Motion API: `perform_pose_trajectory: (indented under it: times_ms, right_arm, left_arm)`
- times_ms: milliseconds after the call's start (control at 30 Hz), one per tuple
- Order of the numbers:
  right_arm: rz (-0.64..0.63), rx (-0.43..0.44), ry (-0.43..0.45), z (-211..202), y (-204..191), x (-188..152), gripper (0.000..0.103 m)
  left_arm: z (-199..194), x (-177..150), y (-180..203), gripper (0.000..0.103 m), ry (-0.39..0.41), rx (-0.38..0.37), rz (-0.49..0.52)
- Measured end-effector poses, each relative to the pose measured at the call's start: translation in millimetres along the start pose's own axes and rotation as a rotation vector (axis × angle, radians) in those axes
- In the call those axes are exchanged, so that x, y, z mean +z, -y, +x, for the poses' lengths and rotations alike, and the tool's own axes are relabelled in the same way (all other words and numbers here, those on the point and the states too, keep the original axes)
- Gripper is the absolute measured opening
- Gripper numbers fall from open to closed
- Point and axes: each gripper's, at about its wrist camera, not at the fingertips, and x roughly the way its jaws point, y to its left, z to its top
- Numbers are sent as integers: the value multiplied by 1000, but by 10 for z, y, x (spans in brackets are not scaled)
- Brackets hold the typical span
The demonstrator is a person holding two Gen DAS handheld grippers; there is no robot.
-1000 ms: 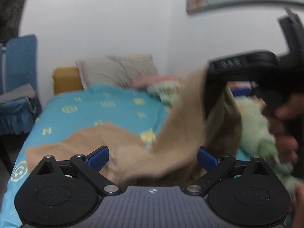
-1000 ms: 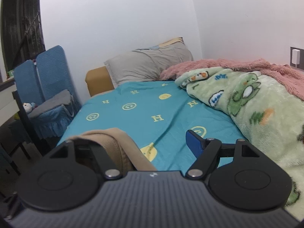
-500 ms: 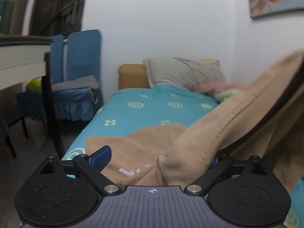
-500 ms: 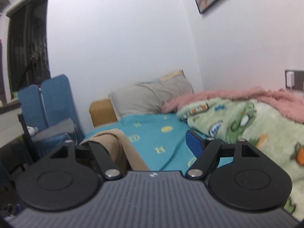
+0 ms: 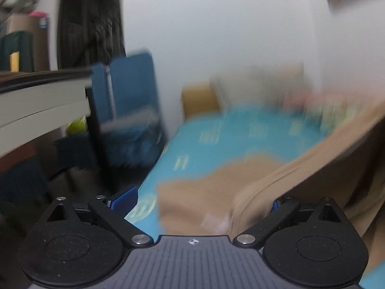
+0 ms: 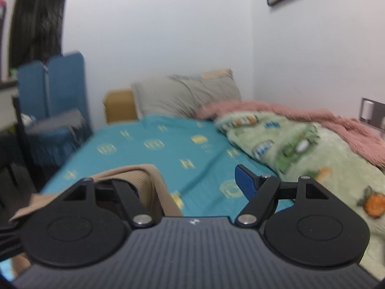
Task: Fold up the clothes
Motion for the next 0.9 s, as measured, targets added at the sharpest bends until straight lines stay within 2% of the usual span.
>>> perform_pose_trajectory:
  times_ms: [33, 67, 100, 133, 267, 367, 433, 533, 633, 700, 800, 900]
  right_arm:
    - [0, -44, 10, -16, 10, -14, 74]
    - [-2, -65, 27, -52, 25, -17, 80]
    - [-6, -69, 42, -90, 42, -16, 85]
    - [-10, -66, 50, -128, 55, -15, 86]
    - [-64, -85, 22, -232, 80, -63, 86]
    - [-102, -62, -84, -244, 133, -150, 87]
    - [-100, -44, -125, -317, 161, -219, 87]
    - [-69, -39, -113, -509, 172, -206, 87]
    - [17, -25, -35, -834, 243, 33, 87]
    - [20, -6, 49, -1106, 235, 314, 87]
    - [19, 33, 199, -1591, 205, 897, 87]
    - [28, 61, 341, -2122, 191, 1512, 87]
  left_arm:
    - [66, -69, 34, 100, -82, 19, 36]
    - [106, -140, 36, 101, -143, -2, 43]
    - [112, -186, 4, 101, -171, -25, 23]
    - [89, -187, -46, 101, -170, -17, -13]
    - [-206, 2, -400, 102, -11, 55, -195]
    - [-548, 133, -673, 103, 118, 59, -304]
    - [-819, 233, -729, 103, 196, 67, -314]
    - [-1207, 366, -813, 103, 294, 87, -314]
    - [-1637, 465, -910, 103, 356, 83, -353]
    - [-1894, 642, -1065, 103, 404, 90, -393]
    - [-2349, 1011, -1341, 103, 501, 75, -461]
    - [-2854, 1431, -1579, 103, 602, 75, -481]
